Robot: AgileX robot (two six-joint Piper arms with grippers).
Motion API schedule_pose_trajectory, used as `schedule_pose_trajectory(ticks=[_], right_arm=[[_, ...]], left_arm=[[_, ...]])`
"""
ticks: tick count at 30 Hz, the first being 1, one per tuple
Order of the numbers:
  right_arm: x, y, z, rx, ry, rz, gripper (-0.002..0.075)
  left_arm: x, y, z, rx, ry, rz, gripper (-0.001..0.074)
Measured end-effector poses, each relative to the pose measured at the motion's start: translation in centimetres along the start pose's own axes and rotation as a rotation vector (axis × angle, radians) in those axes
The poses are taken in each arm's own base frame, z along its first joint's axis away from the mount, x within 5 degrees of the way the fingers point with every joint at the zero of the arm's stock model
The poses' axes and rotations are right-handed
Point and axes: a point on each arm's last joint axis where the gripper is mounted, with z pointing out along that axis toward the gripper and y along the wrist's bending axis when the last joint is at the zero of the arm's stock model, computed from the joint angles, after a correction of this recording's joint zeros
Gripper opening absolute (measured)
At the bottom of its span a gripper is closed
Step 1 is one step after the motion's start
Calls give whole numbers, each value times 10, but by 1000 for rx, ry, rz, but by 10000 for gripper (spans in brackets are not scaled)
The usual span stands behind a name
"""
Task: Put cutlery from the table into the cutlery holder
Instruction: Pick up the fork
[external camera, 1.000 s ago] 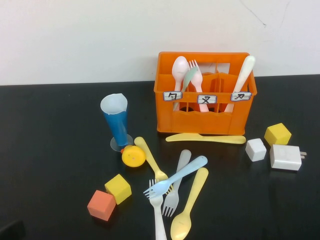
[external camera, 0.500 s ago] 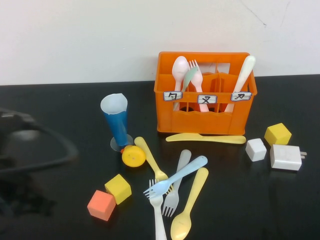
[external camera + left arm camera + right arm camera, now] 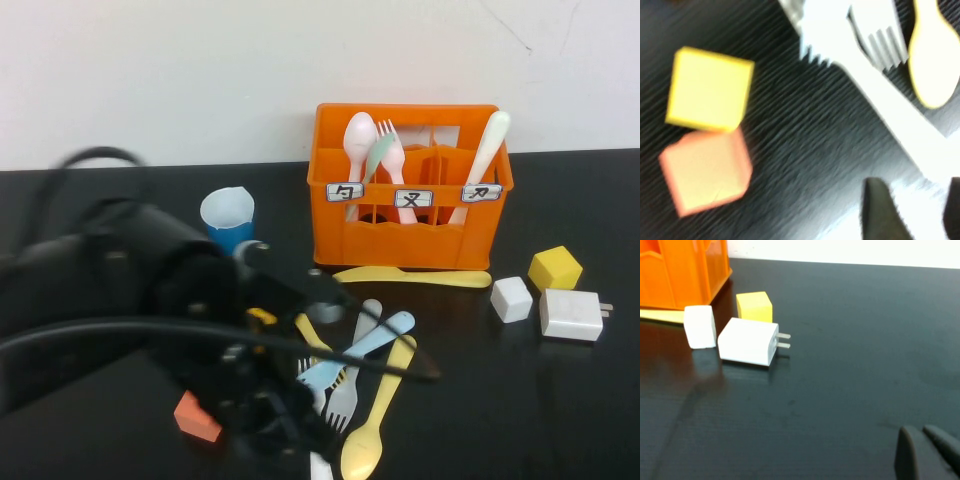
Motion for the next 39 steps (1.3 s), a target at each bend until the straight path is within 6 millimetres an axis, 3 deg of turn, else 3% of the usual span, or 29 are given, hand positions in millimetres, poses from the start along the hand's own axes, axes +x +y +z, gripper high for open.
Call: schedule_pose_trajectory(ticks=[4,12,27,39], right_arm=[[0,0,0,1,0,-2,-3],[0,0,0,1,0,-2,-3],[0,0,0,1,0,-2,-3],[0,0,0,1,0,-2,-3]], left_arm=[[-17,-12,17,8,3,-48,322],[-38,-17,49,-30,25,-188,336],[-39,-14,85,-76,103,-277,336],[-40,-14,91,-81,115,-287,318]])
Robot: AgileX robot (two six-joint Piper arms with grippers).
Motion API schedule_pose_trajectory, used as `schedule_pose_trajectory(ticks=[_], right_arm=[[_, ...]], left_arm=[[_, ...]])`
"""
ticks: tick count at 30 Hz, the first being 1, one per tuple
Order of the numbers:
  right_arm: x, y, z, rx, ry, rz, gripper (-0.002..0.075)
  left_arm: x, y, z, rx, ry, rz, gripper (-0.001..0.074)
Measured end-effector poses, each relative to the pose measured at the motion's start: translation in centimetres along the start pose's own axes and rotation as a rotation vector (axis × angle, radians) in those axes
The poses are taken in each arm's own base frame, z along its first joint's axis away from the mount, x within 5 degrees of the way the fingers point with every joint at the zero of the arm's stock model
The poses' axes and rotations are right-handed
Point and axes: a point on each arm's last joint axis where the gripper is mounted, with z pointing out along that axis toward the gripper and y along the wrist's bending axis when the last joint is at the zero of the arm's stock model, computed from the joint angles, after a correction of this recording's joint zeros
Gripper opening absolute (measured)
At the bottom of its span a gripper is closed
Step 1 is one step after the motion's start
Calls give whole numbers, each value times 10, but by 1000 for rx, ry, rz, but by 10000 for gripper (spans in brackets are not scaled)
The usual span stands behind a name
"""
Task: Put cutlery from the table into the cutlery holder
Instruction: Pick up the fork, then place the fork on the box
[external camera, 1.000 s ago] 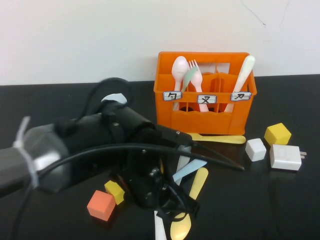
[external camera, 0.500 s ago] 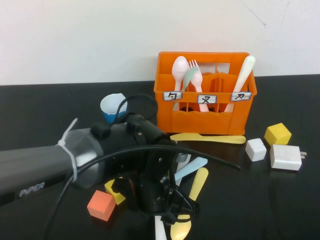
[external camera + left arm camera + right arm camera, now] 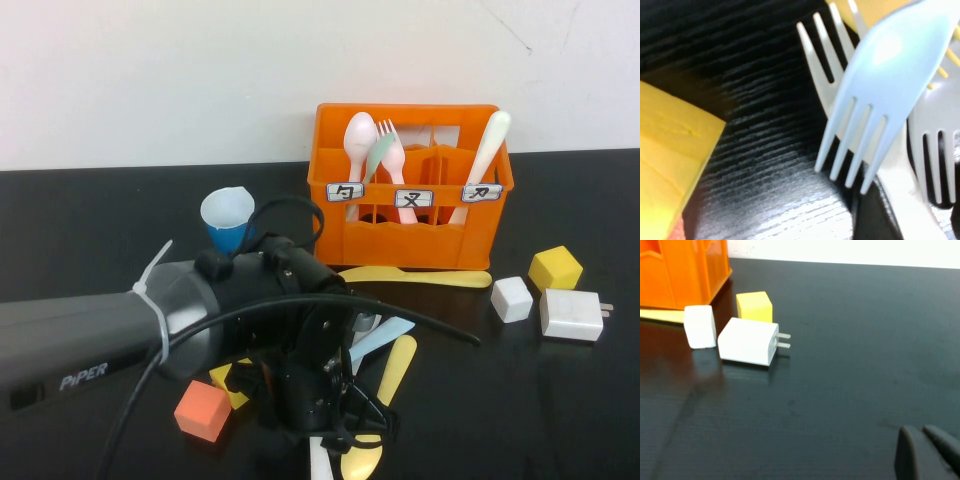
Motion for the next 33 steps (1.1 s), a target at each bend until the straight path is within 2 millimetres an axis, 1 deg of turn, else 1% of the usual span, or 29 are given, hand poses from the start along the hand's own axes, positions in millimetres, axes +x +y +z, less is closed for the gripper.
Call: schedule_pose_trajectory(ticks=[4,10,12,14,19,27,30,33], right_arm=[[0,0,0,0,0,0,-3],[0,0,0,0,0,0,-3],[0,0,0,0,0,0,-3],[0,0,0,0,0,0,-3],[0,0,0,0,0,-8,-3],[0,0,0,0,0,-21,-3],[0,0,0,0,0,-21,-3],[0,0,0,0,0,-21,-3]], left_arm=[[4,2,4,-5,8,0,264],[8,5,4,-9,0,5,222],[9,5,2,-7,-3,3,174],[11,7,0,-7,-4,2,106],[20,11,-20,23,-59,-1,107],[64,33,-37,104,-163,-21,107],[75,40,-43,145,-260,-12,107],[74,42,-58,204,-450,35,107]])
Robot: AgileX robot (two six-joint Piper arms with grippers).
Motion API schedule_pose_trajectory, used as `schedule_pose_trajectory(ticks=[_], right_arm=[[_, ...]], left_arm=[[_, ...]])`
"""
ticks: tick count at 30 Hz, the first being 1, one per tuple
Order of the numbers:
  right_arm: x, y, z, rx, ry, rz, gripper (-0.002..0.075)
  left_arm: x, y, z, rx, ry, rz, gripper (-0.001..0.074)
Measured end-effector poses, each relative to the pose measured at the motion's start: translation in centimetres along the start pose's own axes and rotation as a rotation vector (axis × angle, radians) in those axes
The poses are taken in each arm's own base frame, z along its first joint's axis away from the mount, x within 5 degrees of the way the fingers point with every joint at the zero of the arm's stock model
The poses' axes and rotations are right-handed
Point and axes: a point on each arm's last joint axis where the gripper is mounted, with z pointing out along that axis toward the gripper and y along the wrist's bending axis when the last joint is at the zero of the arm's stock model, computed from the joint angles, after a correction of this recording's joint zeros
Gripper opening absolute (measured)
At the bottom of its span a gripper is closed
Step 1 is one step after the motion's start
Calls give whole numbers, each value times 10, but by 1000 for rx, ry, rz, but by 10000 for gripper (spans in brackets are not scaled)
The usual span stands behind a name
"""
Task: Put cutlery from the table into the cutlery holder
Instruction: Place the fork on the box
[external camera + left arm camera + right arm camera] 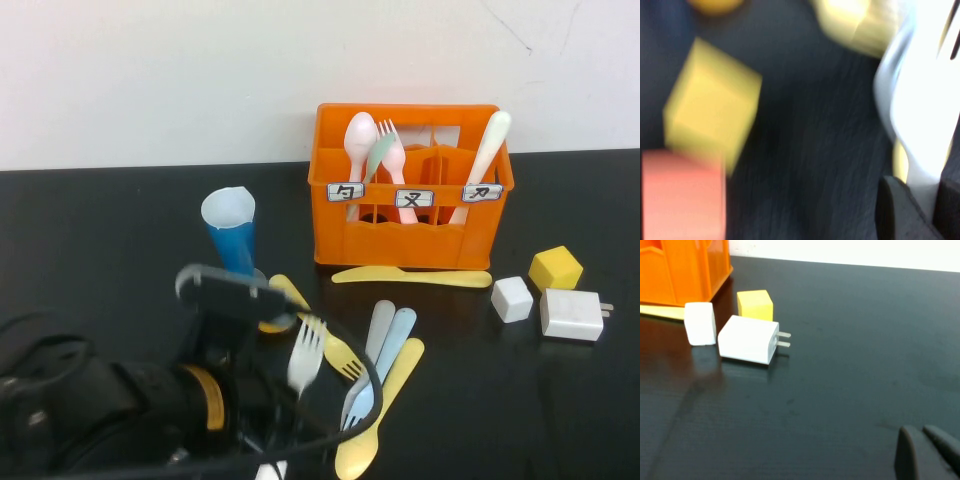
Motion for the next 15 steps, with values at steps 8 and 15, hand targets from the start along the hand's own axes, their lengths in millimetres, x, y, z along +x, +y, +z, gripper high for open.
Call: schedule_pose_trajectory(ticks=[8,15], right_arm=[[0,0,0,0,0,0,-3],[0,0,0,0,0,-1,-3]], left_arm=[[-38,-23,-22,184,-551,419,107],[-62,-28,-11,151,-886,694,107]])
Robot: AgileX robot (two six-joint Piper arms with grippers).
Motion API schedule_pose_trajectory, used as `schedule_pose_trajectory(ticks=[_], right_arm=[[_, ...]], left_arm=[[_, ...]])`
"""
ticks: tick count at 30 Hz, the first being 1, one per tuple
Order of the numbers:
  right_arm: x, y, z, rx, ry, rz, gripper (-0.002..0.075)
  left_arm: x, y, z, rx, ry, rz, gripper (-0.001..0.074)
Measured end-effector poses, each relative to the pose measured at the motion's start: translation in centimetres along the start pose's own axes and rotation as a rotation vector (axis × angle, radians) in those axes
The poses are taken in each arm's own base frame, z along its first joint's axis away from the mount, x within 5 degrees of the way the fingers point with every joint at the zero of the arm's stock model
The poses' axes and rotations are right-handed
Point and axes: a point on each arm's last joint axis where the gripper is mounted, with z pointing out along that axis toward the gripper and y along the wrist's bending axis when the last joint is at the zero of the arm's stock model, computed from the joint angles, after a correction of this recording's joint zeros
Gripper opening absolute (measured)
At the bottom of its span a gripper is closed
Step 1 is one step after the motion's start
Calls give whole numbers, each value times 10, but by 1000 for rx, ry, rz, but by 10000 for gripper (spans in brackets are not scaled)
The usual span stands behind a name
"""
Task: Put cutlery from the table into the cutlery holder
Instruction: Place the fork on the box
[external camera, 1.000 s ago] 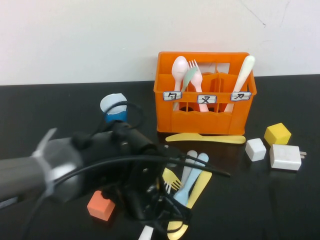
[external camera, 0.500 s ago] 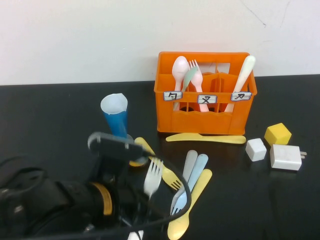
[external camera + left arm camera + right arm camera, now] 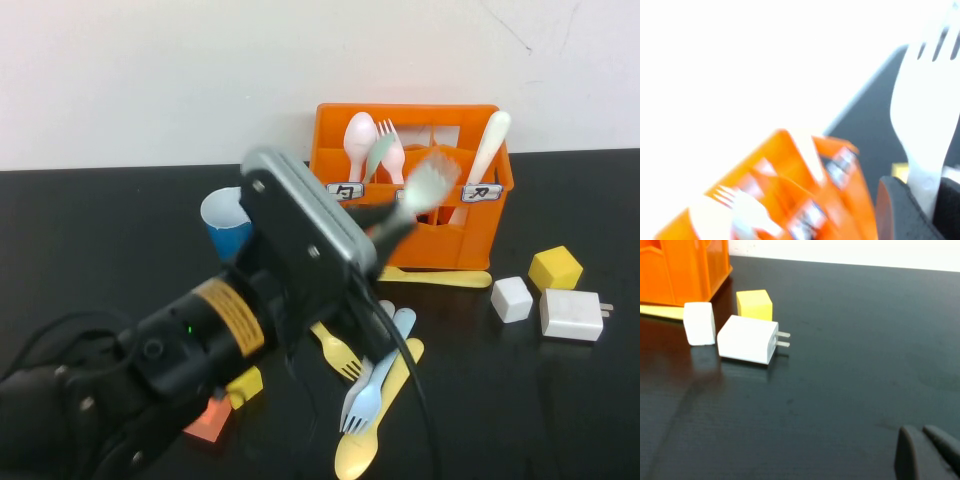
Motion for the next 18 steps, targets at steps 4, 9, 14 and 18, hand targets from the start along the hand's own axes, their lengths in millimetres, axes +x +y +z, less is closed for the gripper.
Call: schedule_pose_trajectory(ticks=[4,9,14,18], right_arm=[[0,0,0,0,0,0,-3],[0,0,0,0,0,0,-3],[0,0,0,0,0,0,-3],[0,0,0,0,0,0,-3]], left_arm=[[6,18,17,-86,-114,-45,107],[11,39,50,-149,-237,-145,107],[17,52,91,-173,-285,-202,107],[23,58,121,-175,-302,-228,107]])
